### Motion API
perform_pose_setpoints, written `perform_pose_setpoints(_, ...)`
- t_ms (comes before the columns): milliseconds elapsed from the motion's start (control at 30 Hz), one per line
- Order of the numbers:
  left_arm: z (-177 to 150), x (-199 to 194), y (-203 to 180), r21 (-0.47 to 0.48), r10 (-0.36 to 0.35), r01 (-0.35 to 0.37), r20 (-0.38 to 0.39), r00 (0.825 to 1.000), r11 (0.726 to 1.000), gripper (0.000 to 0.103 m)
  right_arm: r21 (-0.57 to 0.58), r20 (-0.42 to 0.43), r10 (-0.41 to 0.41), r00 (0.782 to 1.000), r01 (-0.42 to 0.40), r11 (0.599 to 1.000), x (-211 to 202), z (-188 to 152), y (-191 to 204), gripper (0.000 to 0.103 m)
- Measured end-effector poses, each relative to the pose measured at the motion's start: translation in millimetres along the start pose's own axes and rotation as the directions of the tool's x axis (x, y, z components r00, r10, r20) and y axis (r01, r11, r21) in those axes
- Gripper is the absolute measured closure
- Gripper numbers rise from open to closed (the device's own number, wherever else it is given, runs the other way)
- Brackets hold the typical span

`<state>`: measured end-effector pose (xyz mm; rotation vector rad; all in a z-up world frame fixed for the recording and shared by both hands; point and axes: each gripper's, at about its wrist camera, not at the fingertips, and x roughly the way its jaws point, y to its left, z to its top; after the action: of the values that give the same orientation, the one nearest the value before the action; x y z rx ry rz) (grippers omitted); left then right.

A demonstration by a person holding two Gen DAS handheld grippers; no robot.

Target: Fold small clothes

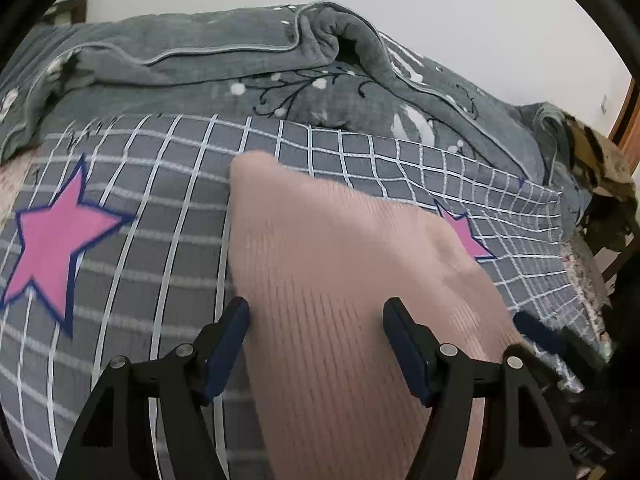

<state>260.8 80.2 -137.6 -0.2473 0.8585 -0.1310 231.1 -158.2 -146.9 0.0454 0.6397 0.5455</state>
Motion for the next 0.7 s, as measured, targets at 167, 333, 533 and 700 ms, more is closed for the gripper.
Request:
perform_pose_setpoints(167, -17.6, -17.2, 2.5, -0.049, -0.02, 0.02, 0.006, 1.0, 0.999, 0.035, -0.002, 0.009, -0.084, 0.996, 0.084, 0.996, -2.3, -20.3, 9.4, 0.091)
perform_pose_setpoints(333, -34.1, -34.7, -4.4, -0.03, -0.022, 0.023, 0.023, 0.999, 0.999, 0.034, 0.11, 0.028, -0.109, 0.994, 0.105, 0.988, -9.2, -25.1, -14.1, 0.092)
perform_pose_setpoints(533, -42.3, -39.2, -14.9, -0.002, 0.051, -0.051, 0.032, 0.998, 0.999, 0.034, 0.054, 0.006, -0.183, 0.983, 0.182, 0.982, -13.8, -18.7, 3.1, 0.079)
perform_pose_setpoints(700, -49.5, -40.5, -18.9, 0.001, 0.074, -0.074, 0.036, 0.997, 0.997, 0.034, 0.062, 0.064, -0.124, 0.99, 0.12, 0.991, -23.7, -7.9, 17.1, 0.071)
